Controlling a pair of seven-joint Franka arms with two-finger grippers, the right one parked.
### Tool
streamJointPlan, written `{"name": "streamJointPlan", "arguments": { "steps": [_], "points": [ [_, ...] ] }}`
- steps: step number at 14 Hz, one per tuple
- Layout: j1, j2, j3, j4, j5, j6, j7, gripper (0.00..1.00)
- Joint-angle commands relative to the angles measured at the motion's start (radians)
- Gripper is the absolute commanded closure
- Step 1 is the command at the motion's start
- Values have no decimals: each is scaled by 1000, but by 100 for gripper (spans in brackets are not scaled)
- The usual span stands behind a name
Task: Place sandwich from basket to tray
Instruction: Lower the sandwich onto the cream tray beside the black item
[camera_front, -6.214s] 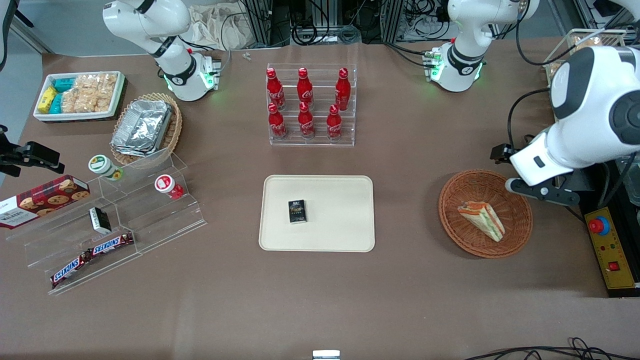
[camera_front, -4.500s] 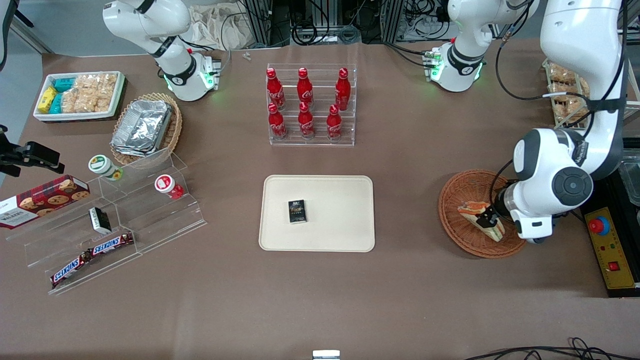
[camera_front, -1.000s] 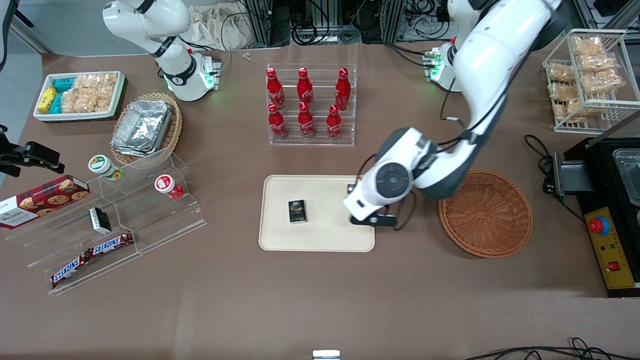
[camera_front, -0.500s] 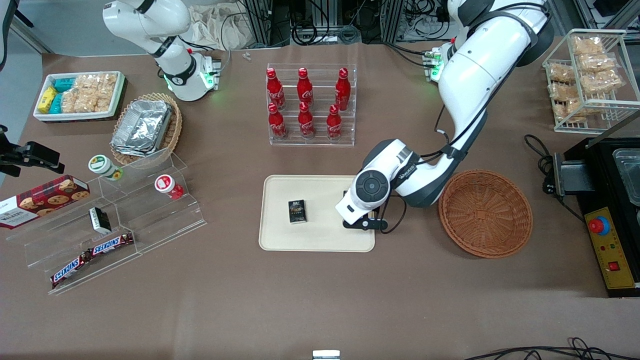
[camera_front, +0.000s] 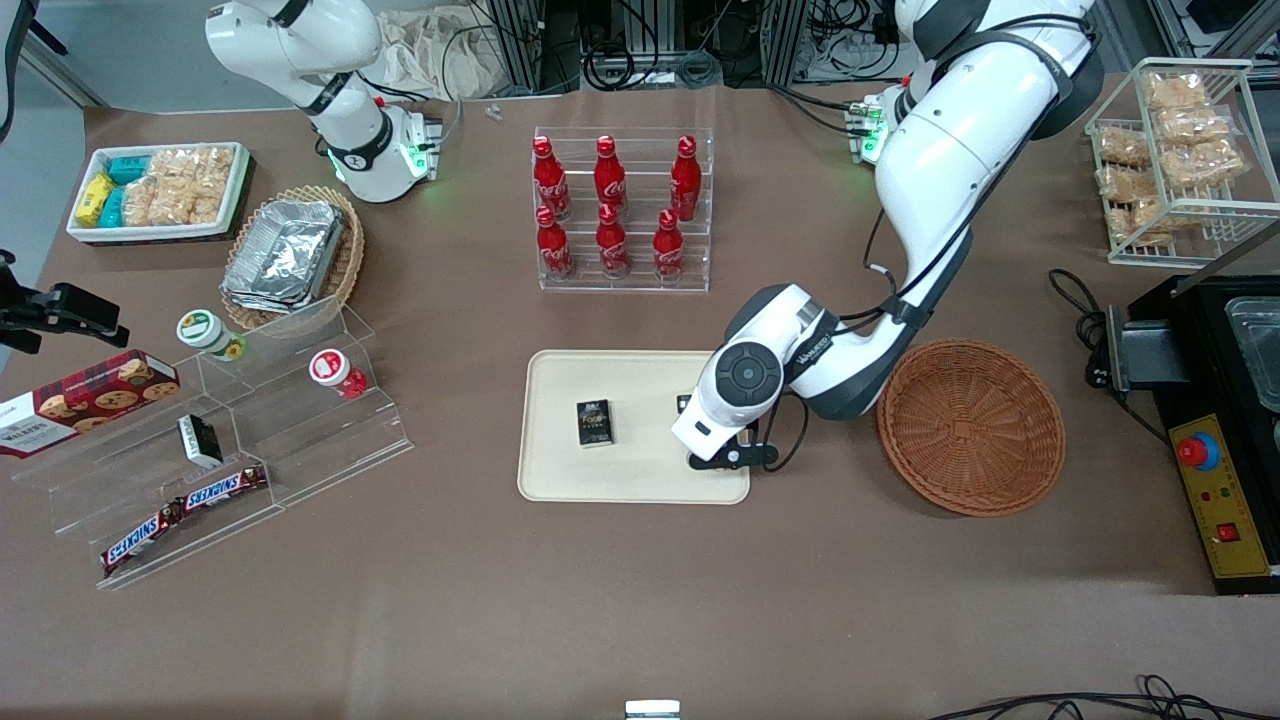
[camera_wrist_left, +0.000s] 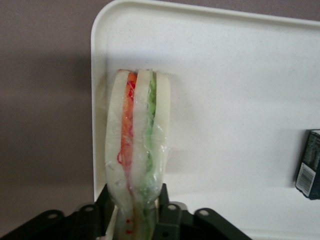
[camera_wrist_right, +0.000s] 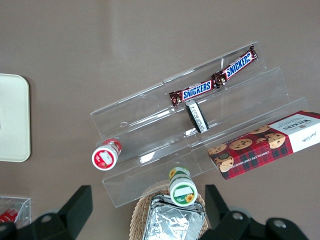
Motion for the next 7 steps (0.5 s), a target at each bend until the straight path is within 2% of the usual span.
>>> {"name": "streamJointPlan", "arguments": {
  "steps": [1,5,7],
  "points": [
    [4,10,-3,40,25,-18,-24,1],
    [47,-74,-3,35,27,-162,-15,1],
    [50,-152,41,-2,10,-186,19,2]
  ]
}}
